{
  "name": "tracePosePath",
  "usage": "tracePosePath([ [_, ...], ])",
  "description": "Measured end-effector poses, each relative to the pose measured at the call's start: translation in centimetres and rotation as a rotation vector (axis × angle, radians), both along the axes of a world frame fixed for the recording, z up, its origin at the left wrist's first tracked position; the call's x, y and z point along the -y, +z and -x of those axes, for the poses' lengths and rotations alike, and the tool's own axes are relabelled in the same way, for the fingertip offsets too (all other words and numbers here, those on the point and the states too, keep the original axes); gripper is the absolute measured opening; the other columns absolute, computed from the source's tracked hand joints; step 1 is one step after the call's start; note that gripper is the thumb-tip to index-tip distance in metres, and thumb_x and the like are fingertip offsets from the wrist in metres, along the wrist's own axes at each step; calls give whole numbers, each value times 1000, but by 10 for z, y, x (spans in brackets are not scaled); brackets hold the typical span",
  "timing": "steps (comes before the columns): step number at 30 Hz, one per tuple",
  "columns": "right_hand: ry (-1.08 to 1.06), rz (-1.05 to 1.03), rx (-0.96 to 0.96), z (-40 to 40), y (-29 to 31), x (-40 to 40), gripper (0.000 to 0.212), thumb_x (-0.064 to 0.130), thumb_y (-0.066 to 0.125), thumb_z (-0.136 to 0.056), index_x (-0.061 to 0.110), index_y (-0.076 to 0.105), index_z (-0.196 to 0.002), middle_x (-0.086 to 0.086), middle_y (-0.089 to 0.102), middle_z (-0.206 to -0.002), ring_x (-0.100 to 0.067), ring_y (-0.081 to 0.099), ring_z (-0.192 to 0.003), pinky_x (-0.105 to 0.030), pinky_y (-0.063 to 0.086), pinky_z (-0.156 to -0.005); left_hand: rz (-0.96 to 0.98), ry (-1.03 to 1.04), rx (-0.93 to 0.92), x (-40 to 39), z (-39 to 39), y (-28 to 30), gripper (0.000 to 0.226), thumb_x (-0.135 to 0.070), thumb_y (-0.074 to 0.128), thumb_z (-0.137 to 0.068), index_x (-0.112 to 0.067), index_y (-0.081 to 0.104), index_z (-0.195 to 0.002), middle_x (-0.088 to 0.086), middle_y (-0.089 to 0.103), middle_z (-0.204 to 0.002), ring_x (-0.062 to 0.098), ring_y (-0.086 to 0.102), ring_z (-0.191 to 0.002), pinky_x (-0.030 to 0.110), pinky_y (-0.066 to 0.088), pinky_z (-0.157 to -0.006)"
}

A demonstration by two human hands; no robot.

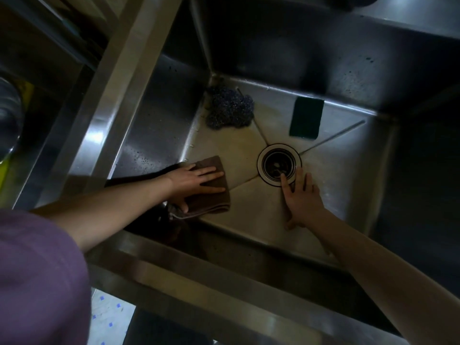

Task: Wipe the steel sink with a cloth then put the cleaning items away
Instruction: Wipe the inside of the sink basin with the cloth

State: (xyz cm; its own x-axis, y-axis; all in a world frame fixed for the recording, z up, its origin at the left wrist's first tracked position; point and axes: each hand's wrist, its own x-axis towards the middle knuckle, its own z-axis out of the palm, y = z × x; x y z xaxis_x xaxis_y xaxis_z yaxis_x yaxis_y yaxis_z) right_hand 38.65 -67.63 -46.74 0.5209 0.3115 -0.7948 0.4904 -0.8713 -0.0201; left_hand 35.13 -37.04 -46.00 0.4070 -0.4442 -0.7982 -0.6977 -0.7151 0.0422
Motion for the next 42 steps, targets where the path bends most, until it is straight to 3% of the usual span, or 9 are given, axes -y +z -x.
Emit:
tracePosePath([
  [6,-8,-39,16,1,0,5,136,46,81,-66,20,-26,-146,-24,-34,-149,-46,-16,-141,-52,9,-116,-48,-70,3,-3,-5,6,121,-58,72,-61,-42,-14,-146,2,-25,-156,26,-11,-146,48,22,-110],
  [11,-3,-42,24,1,1,6,134,45,80,-68,20,-26,-146,-24,-34,-149,-46,-16,-141,-52,9,-116,-103,-79,-9,-5,-4,12,116,-37,74,-69,-40,-13,-147,1,-27,-155,26,-12,-146,47,20,-111],
  [18,1,-28,31,2,2,2,135,45,81,-66,18,-24,-147,-25,-31,-149,-47,-14,-141,-53,10,-116,-161,-138,-6,-2,-10,24,94,-22,57,-86,-37,-12,-148,1,-23,-156,25,-10,-146,44,16,-115],
  [25,14,-26,41,2,2,2,135,45,81,-66,16,-23,-147,-28,-29,-149,-48,-12,-141,-53,11,-115,-255,-109,90,-3,-28,20,126,-44,77,-69,-33,-23,-145,5,-24,-155,26,-10,-146,42,10,-117],
  [33,18,-26,43,2,3,3,134,44,81,-67,15,-23,-147,-28,-29,-149,-49,-12,-141,-53,12,-116,-239,-8,66,-3,-19,10,120,-20,75,-75,-31,-21,-146,8,-28,-154,31,-13,-145,45,18,-117],
  [42,37,-34,46,2,2,4,133,46,80,-68,14,-23,-147,-29,-29,-149,-49,-13,-141,-53,12,-115,-256,110,77,-7,-50,13,129,-33,80,-68,-30,-24,-145,10,-29,-153,33,-11,-145,48,15,-116],
])
